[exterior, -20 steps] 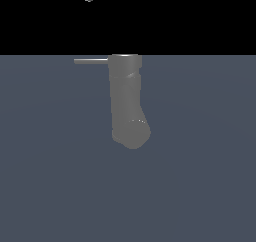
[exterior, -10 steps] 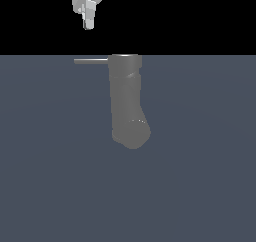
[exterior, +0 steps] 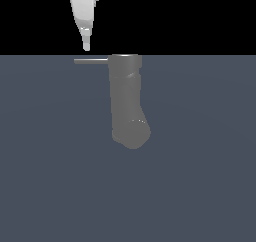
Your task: Turn on the faucet by rotating a designated handle.
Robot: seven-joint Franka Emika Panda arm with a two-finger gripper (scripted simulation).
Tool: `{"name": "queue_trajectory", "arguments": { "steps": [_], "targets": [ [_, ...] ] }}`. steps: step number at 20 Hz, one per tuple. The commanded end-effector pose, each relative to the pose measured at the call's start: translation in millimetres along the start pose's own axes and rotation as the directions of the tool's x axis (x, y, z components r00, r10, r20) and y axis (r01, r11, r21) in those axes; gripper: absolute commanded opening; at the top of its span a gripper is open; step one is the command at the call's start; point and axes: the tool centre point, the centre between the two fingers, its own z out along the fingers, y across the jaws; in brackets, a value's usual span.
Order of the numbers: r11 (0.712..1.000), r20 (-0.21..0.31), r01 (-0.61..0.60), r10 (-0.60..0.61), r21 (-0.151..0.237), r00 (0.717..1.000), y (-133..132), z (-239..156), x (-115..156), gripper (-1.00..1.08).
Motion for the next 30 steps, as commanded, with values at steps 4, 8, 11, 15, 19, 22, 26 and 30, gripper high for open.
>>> {"name": "queue_trajectory", "arguments": {
  "steps": [4, 8, 11, 15, 19, 22, 26, 30],
  "targets": [
    [0.995, -0.027, -0.102, 0.102, 0.01, 0.994, -17.3, 19.9, -4.1, -1.0],
    [0.989, -0.04, -0.15, 0.15, 0.017, 0.988, -25.2, 29.6, -6.1, -1.0],
    [0.985, -0.047, -0.172, 0.173, 0.021, 0.984, -29.0, 34.3, -7.1, -1.0],
    [0.982, -0.051, -0.186, 0.187, 0.024, 0.981, -31.3, 37.1, -7.7, -1.0],
    [0.982, -0.051, -0.187, 0.188, 0.024, 0.981, -31.4, 37.2, -7.7, -1.0],
    [0.982, -0.051, -0.186, 0.187, 0.023, 0.981, -26.0, 37.4, -8.6, -1.0],
    [0.982, -0.051, -0.186, 0.187, 0.023, 0.981, -15.5, 37.7, -10.0, -1.0],
    [0.982, -0.051, -0.186, 0.187, 0.023, 0.981, -4.8, 38.0, -11.5, -1.0]
  ]
}}
